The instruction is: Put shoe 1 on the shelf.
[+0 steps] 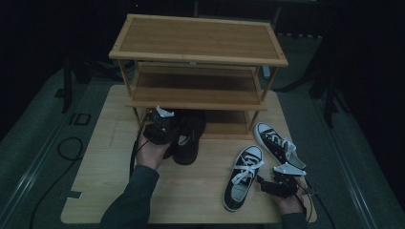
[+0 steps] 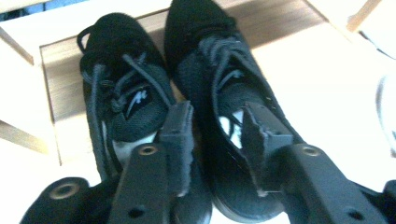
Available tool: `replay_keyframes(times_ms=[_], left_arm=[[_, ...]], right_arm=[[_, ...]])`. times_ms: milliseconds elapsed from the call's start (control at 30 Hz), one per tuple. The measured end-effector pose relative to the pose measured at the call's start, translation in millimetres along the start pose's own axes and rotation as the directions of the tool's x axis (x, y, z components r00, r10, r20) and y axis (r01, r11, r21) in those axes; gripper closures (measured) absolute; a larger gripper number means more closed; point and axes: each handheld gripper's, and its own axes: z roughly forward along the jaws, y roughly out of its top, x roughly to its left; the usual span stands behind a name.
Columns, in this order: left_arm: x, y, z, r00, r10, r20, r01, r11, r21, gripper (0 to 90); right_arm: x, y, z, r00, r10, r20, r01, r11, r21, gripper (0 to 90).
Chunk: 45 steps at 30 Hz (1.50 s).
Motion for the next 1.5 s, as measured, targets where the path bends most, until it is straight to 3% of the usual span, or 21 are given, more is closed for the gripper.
replay_keyframes(times_ms=[167,300,467,633,900,1500], left_arm=[[-8.3,-6.7,-12.9,0.9971,0.069,0.03,-0.069,0.9976,-0.005,80.4],[-10.8,-11.7,-15.8,0.9954,0.085,0.046,-0.085,0.9964,-0.003,89.5],[-12.0,-21.2,-17.9,0.9932,0.101,0.057,-0.102,0.9948,0.003,89.9],[-10.8,-28.8,-16.8,0.9946,0.085,0.06,-0.086,0.9963,0.009,89.9],[-12.3,-39.2,-11.8,0.994,0.09,0.062,-0.092,0.9953,0.029,89.9],[-15.7,-68.0,13.4,0.9925,0.094,0.079,-0.101,0.9909,0.09,89.9]], right_arm=[[0.0,0.0,0.0,1.0,0.001,0.0,-0.001,1.0,-0.001,24.4],[0.0,0.0,0.0,1.0,0.0,0.0,0.0,1.0,0.0,24.5],[0.0,0.0,0.0,1.0,0.0,0.0,0.0,1.0,0.0,24.5],[0.0,0.0,0.0,1.0,0.0,0.0,0.0,1.0,0.0,24.4],[-0.2,0.0,0.1,1.0,-0.002,0.0,0.002,1.0,-0.001,24.4],[0.0,0.0,0.0,1.0,0.001,0.0,-0.001,1.0,0.0,24.4]])
